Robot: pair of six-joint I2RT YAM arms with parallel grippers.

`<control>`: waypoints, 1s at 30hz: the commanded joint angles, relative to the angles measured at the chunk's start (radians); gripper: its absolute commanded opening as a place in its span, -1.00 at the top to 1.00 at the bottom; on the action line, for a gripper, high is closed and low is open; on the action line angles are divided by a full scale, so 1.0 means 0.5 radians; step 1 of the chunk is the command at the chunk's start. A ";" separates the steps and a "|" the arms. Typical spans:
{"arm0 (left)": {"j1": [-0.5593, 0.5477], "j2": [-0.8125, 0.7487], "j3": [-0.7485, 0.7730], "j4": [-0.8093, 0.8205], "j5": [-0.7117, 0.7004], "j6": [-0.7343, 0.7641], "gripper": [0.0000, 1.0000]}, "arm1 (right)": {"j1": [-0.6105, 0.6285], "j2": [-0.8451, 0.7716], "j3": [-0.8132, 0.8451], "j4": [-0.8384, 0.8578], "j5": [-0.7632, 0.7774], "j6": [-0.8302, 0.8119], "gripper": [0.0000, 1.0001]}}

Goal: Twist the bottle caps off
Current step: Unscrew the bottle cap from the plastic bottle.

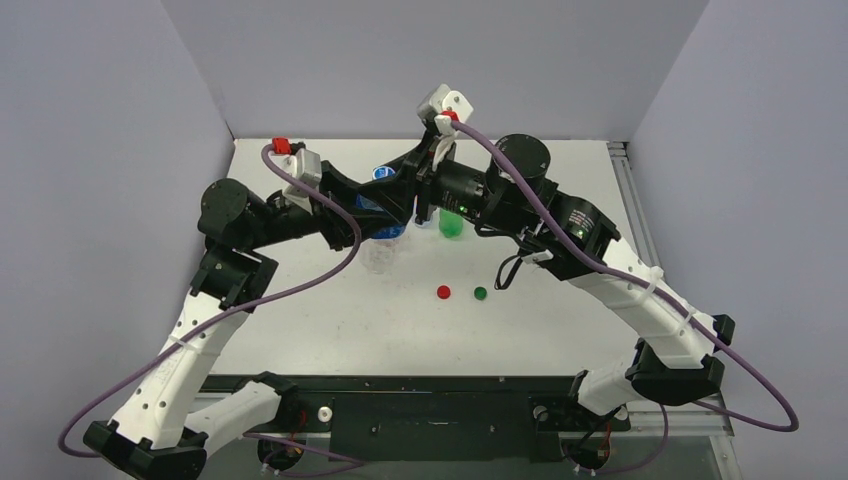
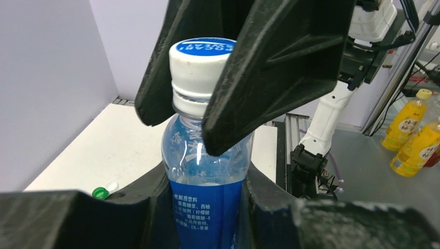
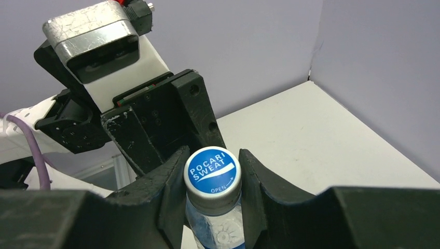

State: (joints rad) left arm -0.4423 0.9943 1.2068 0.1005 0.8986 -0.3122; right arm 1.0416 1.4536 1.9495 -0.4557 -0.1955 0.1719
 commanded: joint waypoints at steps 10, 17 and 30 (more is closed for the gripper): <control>-0.101 0.022 0.168 0.315 0.568 -0.615 1.00 | -0.224 -0.179 -0.299 1.065 -1.423 0.588 1.00; -0.148 -0.004 0.193 0.253 0.493 -0.522 1.00 | -0.265 -0.138 -0.217 0.949 -1.547 0.576 0.63; -0.127 -0.049 0.154 -0.355 -0.628 0.475 0.83 | 0.105 -0.109 0.210 -0.238 0.565 -0.254 -0.58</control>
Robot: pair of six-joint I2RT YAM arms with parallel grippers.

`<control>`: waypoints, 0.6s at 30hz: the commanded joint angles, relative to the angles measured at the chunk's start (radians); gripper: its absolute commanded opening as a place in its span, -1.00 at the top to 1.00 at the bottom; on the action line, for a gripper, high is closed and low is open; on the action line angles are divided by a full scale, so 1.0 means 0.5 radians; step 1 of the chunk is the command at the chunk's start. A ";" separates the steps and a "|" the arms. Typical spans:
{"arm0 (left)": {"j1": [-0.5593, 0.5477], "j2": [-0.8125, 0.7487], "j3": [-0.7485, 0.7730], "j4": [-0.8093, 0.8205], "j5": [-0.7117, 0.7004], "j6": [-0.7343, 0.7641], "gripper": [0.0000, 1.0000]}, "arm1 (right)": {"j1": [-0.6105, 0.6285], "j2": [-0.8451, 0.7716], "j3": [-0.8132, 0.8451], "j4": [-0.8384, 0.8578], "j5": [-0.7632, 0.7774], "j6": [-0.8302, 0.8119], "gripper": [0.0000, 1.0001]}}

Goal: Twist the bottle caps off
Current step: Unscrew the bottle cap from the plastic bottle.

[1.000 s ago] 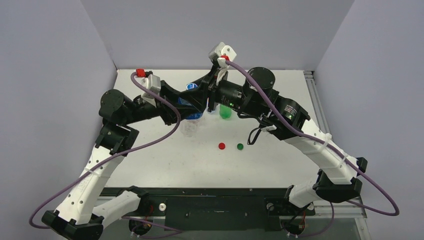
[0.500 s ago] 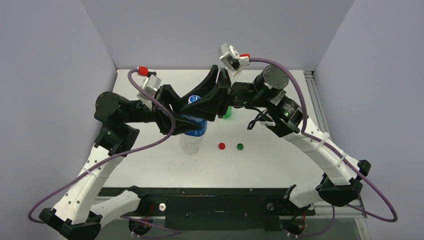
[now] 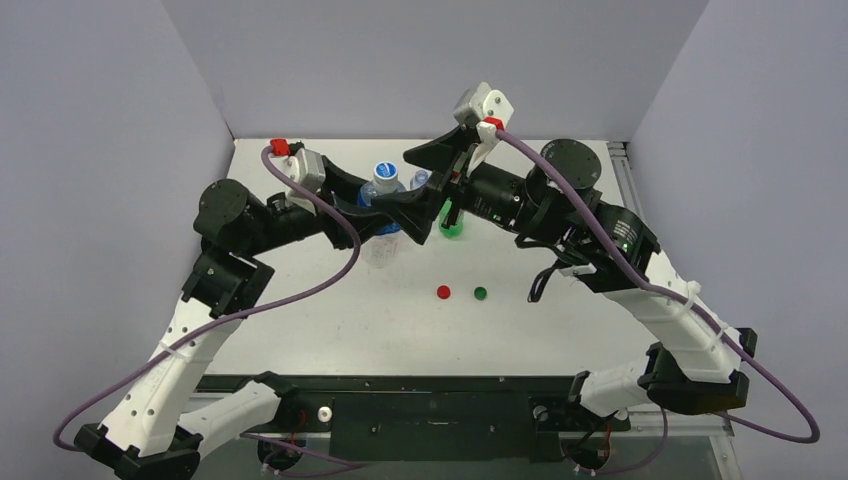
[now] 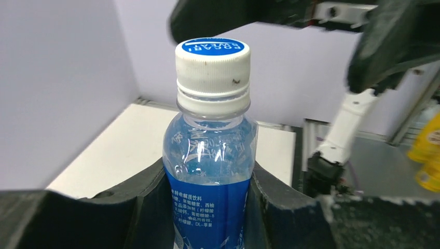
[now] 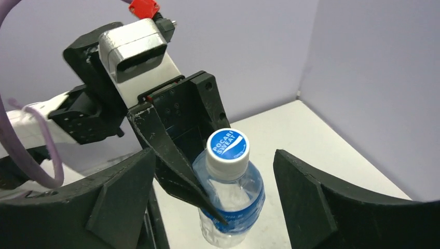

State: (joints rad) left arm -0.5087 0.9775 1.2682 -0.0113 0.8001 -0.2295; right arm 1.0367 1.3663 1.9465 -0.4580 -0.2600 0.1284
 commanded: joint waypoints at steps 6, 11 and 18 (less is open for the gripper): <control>0.002 -0.011 0.007 -0.142 -0.521 0.355 0.81 | 0.190 0.256 0.469 -0.351 0.975 -0.136 -0.49; -0.004 -0.017 -0.001 -0.146 -0.516 0.344 0.81 | 0.189 0.370 0.609 -0.338 0.959 -0.060 -0.12; -0.015 -0.016 -0.001 -0.136 -0.505 0.331 0.80 | 0.172 0.428 0.622 -0.286 0.839 0.024 0.04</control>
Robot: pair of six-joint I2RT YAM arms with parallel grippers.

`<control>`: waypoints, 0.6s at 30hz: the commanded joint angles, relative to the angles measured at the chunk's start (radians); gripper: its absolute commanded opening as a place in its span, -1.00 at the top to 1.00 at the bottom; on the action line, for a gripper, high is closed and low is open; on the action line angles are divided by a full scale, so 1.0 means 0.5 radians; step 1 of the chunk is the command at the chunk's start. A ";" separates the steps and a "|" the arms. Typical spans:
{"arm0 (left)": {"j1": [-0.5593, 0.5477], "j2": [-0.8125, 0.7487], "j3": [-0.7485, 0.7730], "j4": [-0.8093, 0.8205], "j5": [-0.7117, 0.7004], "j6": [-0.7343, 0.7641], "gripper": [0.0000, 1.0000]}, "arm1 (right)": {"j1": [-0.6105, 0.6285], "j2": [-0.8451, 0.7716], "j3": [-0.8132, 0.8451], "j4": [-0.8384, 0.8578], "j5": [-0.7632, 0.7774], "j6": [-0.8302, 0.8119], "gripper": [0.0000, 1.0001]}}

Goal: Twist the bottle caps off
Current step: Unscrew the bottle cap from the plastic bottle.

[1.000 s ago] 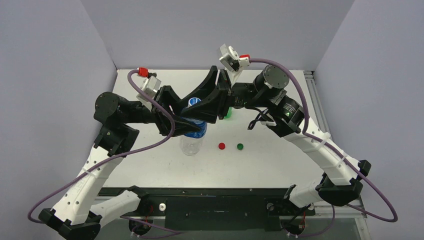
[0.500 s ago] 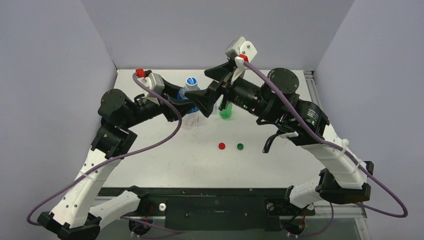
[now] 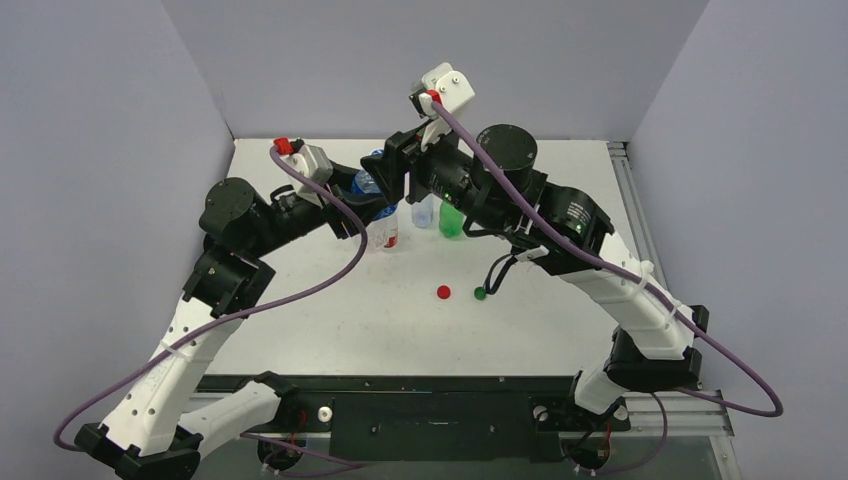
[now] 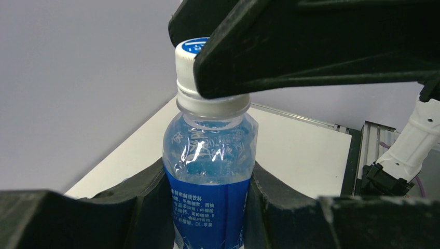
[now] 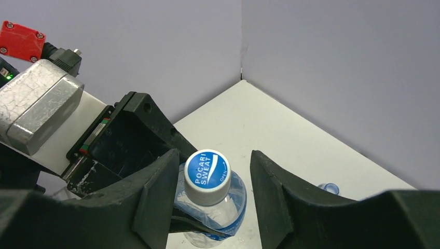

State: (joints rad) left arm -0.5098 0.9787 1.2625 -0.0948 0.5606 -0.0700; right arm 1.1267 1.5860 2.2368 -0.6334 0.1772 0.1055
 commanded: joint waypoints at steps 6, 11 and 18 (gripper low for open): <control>-0.014 -0.015 0.009 0.044 -0.022 -0.005 0.79 | -0.057 -0.003 0.001 0.100 -0.161 0.137 0.22; -0.014 -0.015 0.023 0.058 -0.006 -0.048 0.79 | -0.102 -0.008 -0.026 0.100 -0.238 0.152 0.54; -0.014 0.010 0.095 0.111 0.084 -0.190 0.79 | -0.145 -0.059 -0.072 0.049 -0.338 0.079 0.58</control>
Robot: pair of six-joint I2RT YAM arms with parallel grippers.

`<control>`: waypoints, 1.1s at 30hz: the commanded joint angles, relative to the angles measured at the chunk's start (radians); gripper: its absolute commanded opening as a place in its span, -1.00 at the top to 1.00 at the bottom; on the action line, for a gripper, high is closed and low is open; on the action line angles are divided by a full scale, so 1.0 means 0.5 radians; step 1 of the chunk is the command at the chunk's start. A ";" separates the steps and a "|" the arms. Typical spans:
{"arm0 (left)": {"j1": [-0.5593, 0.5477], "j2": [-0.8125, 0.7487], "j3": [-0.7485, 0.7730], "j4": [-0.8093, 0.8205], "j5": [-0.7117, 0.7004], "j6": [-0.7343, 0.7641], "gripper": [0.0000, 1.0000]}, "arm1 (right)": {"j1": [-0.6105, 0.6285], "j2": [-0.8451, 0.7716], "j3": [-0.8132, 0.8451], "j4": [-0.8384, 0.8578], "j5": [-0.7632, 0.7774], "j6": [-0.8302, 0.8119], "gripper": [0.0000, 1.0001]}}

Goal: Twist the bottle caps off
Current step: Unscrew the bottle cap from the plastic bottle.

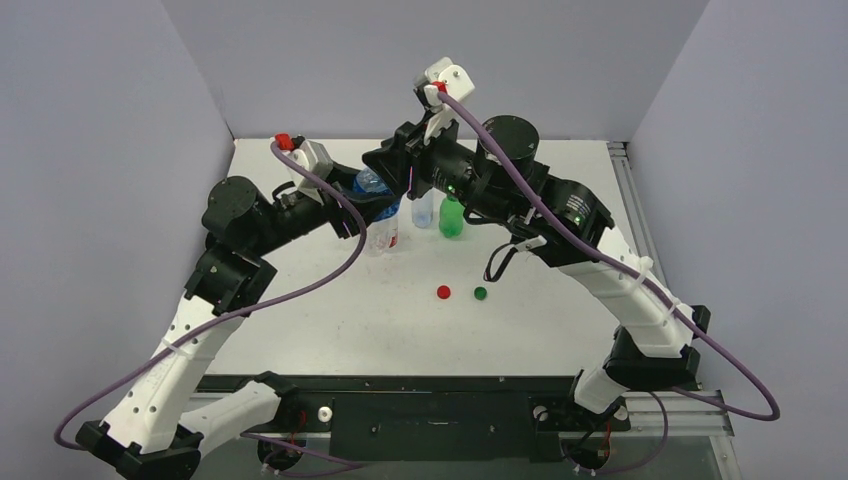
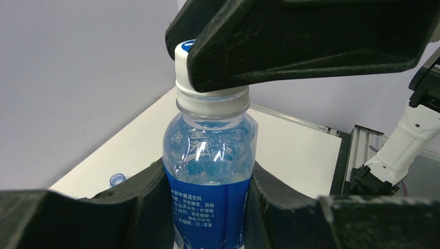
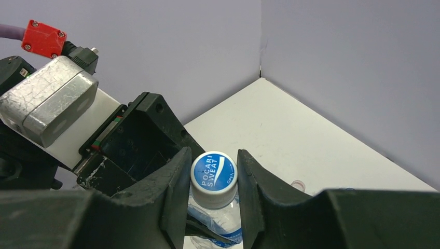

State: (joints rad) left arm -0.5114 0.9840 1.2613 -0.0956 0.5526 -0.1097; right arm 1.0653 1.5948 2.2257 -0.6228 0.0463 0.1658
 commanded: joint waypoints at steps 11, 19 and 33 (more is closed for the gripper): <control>-0.045 0.013 0.107 0.395 0.927 -0.627 0.80 | -0.338 -0.332 -0.342 0.338 -1.624 -0.032 1.00; -0.119 0.019 0.108 0.450 1.107 -0.764 0.80 | -0.434 -0.415 -0.620 0.987 -2.396 0.378 1.00; -0.100 0.002 0.032 0.102 0.536 -0.209 0.79 | -0.199 -0.461 -0.388 0.253 -0.482 -0.142 -0.53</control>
State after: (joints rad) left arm -0.5613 0.9985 1.2739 0.0322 0.9535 -0.3511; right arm 0.8413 1.3727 1.9118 -0.3233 -0.6487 0.2813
